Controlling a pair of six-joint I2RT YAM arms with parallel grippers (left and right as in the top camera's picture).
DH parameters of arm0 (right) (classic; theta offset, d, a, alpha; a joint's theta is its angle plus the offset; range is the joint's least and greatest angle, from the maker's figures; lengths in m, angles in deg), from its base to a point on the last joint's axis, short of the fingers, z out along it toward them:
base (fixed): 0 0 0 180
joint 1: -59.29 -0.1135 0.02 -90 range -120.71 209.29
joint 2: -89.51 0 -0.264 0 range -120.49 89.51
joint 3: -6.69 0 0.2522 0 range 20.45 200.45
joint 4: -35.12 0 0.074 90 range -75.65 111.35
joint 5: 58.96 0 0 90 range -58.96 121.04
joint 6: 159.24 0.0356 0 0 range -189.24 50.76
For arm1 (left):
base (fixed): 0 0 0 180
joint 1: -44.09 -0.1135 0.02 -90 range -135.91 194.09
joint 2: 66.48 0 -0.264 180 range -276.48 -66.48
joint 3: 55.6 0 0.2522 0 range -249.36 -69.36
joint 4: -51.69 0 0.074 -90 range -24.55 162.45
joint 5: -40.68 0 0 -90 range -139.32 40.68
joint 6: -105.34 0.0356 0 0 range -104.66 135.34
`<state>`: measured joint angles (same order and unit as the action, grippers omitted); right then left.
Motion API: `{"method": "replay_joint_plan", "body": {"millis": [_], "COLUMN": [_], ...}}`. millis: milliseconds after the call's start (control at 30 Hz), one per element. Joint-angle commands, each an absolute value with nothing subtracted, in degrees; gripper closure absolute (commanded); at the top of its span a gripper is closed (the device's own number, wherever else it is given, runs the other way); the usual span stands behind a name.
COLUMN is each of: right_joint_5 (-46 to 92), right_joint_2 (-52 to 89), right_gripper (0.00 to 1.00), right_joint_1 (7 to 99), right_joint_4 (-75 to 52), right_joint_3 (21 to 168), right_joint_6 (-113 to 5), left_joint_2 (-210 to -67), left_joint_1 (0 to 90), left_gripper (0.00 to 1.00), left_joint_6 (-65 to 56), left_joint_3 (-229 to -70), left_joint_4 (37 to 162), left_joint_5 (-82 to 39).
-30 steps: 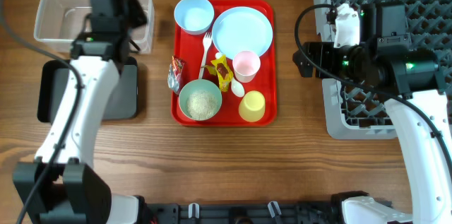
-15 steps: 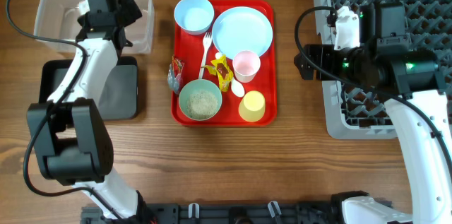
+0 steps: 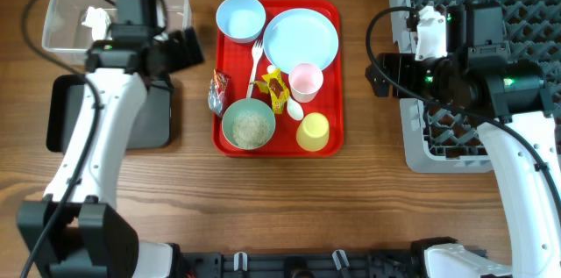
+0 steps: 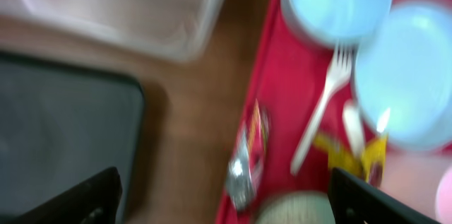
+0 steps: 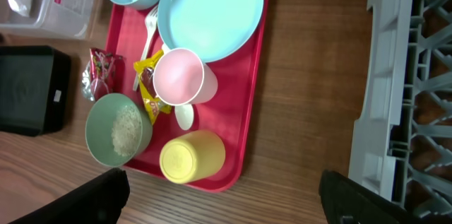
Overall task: Sort waste into correct bins and load items into the dishwasher rack
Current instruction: 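Move the left gripper to the red snack wrapper and grasp it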
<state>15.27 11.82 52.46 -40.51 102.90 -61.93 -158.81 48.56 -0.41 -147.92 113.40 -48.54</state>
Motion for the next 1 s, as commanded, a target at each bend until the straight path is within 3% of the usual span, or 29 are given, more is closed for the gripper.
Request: {"method": "replay_joint_plan", "body": {"millis": [0, 133, 500, 767, 967], "right_joint_5": [16.2, 16.2, 16.2, 16.2, 16.2], "right_joint_2": [11.7, 11.7, 11.7, 11.7, 11.7], "right_gripper": [0.09, 0.09, 0.09, 0.09, 0.09], "right_joint_1": [52.1, 52.1, 52.1, 52.1, 52.1], "right_joint_4": [-39.8, -40.0, -40.2, -40.4, -40.4], "right_joint_3": [104.0, 104.0, 104.0, 104.0, 104.0], "right_joint_6": [-61.7, -61.7, -61.6, -61.6, -61.6], "left_joint_2": [-163.0, -165.3, -173.1, -173.8, -175.3], "left_joint_1": [53.7, 56.1, 56.3, 56.3, 56.3], "left_gripper": [0.11, 0.05, 0.08, 0.34, 0.62], "left_joint_6": [0.1, -2.1, -3.6, -3.6, -5.1], "left_joint_3": [-145.3, -142.7, -141.7, -141.7, -141.7], "left_joint_4": [117.7, 117.5, 110.8, 108.3, 107.8], "left_joint_5": [-45.9, -49.1, -49.2, -49.2, -48.7]}}
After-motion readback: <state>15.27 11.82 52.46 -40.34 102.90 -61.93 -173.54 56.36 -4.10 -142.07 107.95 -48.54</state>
